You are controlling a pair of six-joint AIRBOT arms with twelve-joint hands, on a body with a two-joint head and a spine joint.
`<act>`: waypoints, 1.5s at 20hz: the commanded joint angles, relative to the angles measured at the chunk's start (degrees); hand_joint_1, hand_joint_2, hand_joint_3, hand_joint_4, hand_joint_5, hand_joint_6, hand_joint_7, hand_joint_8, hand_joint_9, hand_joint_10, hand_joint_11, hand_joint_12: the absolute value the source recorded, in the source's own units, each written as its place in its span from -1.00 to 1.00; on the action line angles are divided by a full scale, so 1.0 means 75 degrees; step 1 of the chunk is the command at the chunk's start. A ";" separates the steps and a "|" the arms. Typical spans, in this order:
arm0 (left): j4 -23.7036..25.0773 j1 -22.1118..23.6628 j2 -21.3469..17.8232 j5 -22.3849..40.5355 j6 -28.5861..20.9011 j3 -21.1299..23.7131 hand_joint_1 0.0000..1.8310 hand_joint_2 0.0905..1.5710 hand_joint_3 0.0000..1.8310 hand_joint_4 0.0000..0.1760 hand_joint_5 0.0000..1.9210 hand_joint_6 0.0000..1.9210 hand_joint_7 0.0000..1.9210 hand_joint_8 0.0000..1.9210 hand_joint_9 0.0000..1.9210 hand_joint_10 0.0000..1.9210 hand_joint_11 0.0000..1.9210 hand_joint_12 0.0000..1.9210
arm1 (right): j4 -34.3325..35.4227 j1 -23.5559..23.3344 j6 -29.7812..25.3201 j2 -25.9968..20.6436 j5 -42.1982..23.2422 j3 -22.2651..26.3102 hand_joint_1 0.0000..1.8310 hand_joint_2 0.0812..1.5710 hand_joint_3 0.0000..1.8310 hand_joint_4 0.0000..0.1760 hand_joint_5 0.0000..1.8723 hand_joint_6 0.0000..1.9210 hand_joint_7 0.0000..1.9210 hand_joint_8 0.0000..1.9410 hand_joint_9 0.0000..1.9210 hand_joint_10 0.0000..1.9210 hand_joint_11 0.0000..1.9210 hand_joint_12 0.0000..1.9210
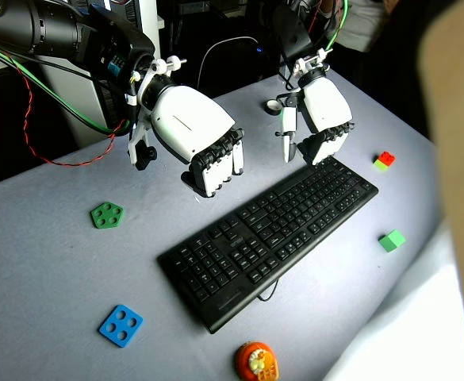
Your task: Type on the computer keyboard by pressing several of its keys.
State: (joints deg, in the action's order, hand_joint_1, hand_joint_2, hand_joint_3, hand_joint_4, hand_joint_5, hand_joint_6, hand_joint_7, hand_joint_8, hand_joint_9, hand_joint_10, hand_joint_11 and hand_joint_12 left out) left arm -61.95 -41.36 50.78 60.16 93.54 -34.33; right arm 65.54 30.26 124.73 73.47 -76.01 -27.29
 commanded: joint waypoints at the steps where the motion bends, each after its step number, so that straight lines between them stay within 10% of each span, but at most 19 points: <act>1: 0.0450 0.0020 -0.0093 0.0613 -0.0029 0.0016 0.10 0.32 -0.76 -0.45 -0.94 -0.90 -0.99 -0.96 -0.94 -0.84 -1.00 -0.42 | -0.0730 -0.0024 0.0023 -0.0019 -0.0403 0.0028 0.17 0.19 -0.61 -1.00 -0.90 -0.88 -0.90 -0.94 -0.93 -0.91 -1.00 -0.75; 5: 0.0450 -0.0043 -0.0097 0.0600 -0.0061 0.0012 0.30 0.40 -0.99 -0.39 -0.92 -0.99 -1.00 -1.00 -0.94 -0.98 -1.00 -0.55 | -0.0730 -0.0025 0.0022 -0.0018 -0.0407 0.0029 0.24 0.40 -0.96 -1.00 -0.84 -0.99 -0.88 -1.00 -0.92 -1.00 -1.00 -0.95; 15: 0.1273 -0.0713 0.0112 0.0115 -0.0258 -0.0045 0.35 0.36 -1.00 -0.59 -0.85 -0.98 -0.92 -0.99 -0.93 -0.98 -1.00 -0.67 | -0.0729 -0.0094 -0.0153 0.0784 -0.0050 -0.0899 0.14 0.46 -0.98 -1.00 -0.90 -0.98 -0.97 -0.99 -0.95 -0.98 -0.98 -0.99; 20: 0.1561 -0.0690 0.0135 -0.0503 -0.0254 -0.0273 0.36 0.43 -1.00 -0.92 -0.79 -0.98 -0.83 -0.98 -0.76 -0.95 -1.00 -0.15 | -0.0113 -0.0310 -0.0516 0.1697 0.0429 -0.1644 0.20 0.49 -0.98 -1.00 -0.84 -0.96 -0.93 -0.98 -0.86 -0.95 -0.96 -0.98; 25: 0.1492 -0.0745 0.0136 -0.0775 -0.0096 -0.0387 0.32 0.43 -1.00 -0.64 -0.82 -1.00 -0.83 -1.00 -0.77 -0.97 -1.00 0.03 | -0.0024 -0.0382 -0.0945 0.2298 0.0611 -0.2336 0.25 0.48 -1.00 -1.00 -0.63 -0.96 -0.60 -0.94 -0.66 -0.86 -1.00 -0.03; 30: 0.1491 -0.0800 0.0107 -0.0888 -0.0077 -0.0453 0.35 0.42 -1.00 -0.79 -0.74 -0.99 -0.72 -0.99 -0.69 -0.96 -1.00 0.19 | -0.0027 -0.0320 -0.1227 0.2845 0.0860 -0.3287 0.23 0.48 -1.00 -1.00 -0.61 -0.99 -0.53 -0.99 -0.84 -0.33 -1.00 0.11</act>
State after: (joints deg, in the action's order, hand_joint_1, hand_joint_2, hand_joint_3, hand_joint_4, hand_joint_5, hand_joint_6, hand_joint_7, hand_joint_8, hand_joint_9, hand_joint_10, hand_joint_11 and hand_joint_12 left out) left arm -53.23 -47.48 51.96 49.04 92.92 -37.45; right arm 70.91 28.10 115.50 95.26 -66.96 -52.69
